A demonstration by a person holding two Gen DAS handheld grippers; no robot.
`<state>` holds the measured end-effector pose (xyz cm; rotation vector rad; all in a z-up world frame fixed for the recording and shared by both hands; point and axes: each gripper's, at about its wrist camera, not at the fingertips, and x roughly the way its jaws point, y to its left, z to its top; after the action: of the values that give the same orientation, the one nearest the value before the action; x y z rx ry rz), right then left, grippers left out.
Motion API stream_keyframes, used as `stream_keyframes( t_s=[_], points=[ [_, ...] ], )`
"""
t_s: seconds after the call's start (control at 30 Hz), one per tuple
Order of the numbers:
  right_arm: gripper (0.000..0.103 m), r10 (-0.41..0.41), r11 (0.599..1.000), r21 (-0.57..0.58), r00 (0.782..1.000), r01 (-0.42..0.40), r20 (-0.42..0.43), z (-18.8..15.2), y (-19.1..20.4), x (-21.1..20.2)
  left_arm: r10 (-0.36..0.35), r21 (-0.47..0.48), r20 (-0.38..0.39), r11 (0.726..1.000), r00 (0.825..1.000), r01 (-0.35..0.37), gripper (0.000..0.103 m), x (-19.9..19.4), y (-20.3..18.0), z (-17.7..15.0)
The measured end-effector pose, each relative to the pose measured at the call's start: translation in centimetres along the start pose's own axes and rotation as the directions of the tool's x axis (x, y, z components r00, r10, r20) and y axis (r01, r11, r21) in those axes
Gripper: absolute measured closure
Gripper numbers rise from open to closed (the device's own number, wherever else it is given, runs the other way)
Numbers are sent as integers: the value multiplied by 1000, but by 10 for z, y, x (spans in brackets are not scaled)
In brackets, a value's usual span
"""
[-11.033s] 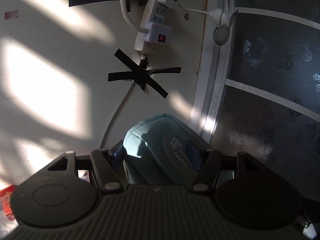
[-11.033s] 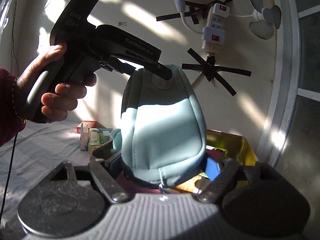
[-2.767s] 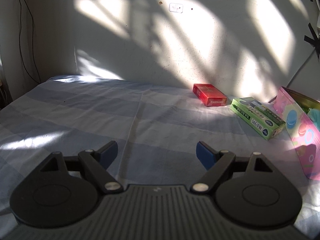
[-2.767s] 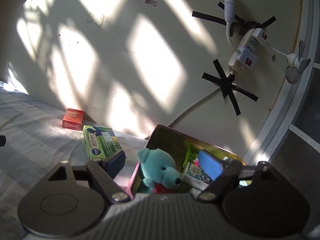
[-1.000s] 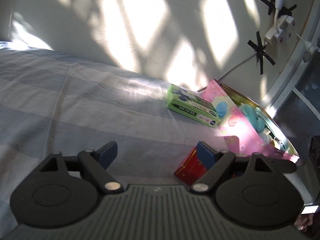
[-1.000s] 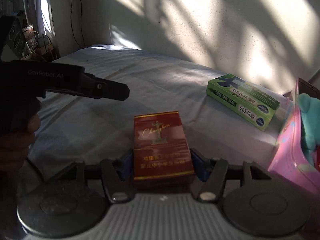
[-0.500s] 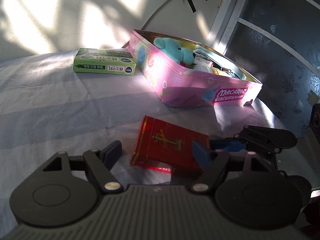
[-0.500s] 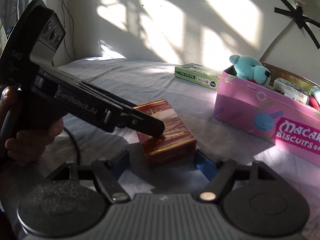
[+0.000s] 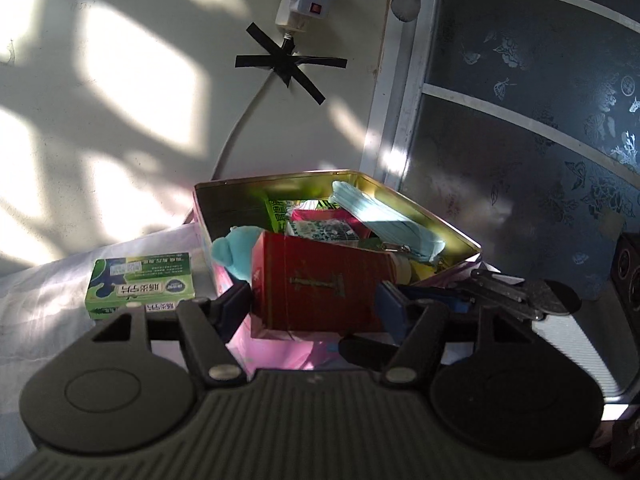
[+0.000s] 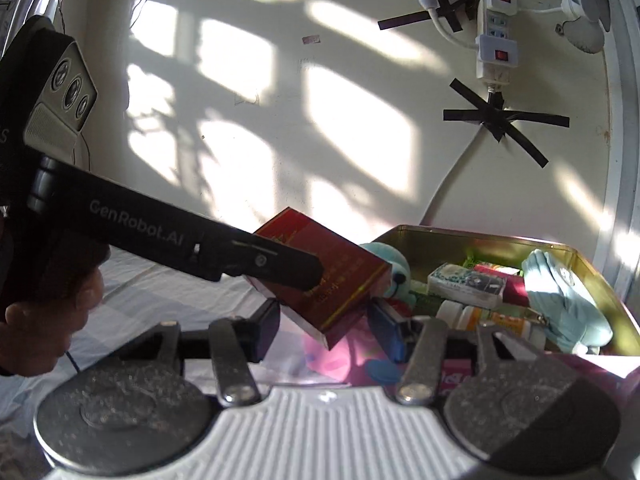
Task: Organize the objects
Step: 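Grasp the red cigarette box with the left gripper and drop it into the pink tin, then move the right gripper to the green medicine box on the sheet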
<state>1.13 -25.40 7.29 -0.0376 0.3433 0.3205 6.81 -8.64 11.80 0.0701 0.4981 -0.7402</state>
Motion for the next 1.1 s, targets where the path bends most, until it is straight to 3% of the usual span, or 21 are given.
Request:
stream_keyframes(
  t_s=[0.1, 0.27, 0.43, 0.53, 0.67, 0.9, 1.1],
  points=[
    [52, -58, 998, 17, 998, 58, 5, 19, -28, 18, 19, 39, 8, 999, 1000, -19, 33, 35, -5, 21],
    [51, -140, 988, 58, 986, 146, -94, 30, -69, 77, 61, 46, -36, 997, 997, -59, 31, 97, 0, 38],
    [38, -221, 964, 110, 960, 242, -170, 22, -86, 118, 213, 8, -90, 977, 973, -213, 24, 135, 15, 37],
    [37, -192, 960, 180, 972, 215, -136, 9, -89, 109, 211, -40, -71, 976, 975, -214, 23, 124, 25, 32],
    [36, -217, 951, 207, 973, 230, -84, -3, -81, 85, 258, -38, -20, 965, 966, -259, 21, 101, 24, 23],
    [36, -246, 945, 227, 969, 235, 22, -5, -58, 43, 360, -22, 1, 933, 933, -360, 21, 58, 18, 1],
    [36, -184, 968, 184, 981, 170, 62, -1, -24, 28, 422, -44, -27, 905, 906, -423, 20, 20, 43, -27]
  ],
)
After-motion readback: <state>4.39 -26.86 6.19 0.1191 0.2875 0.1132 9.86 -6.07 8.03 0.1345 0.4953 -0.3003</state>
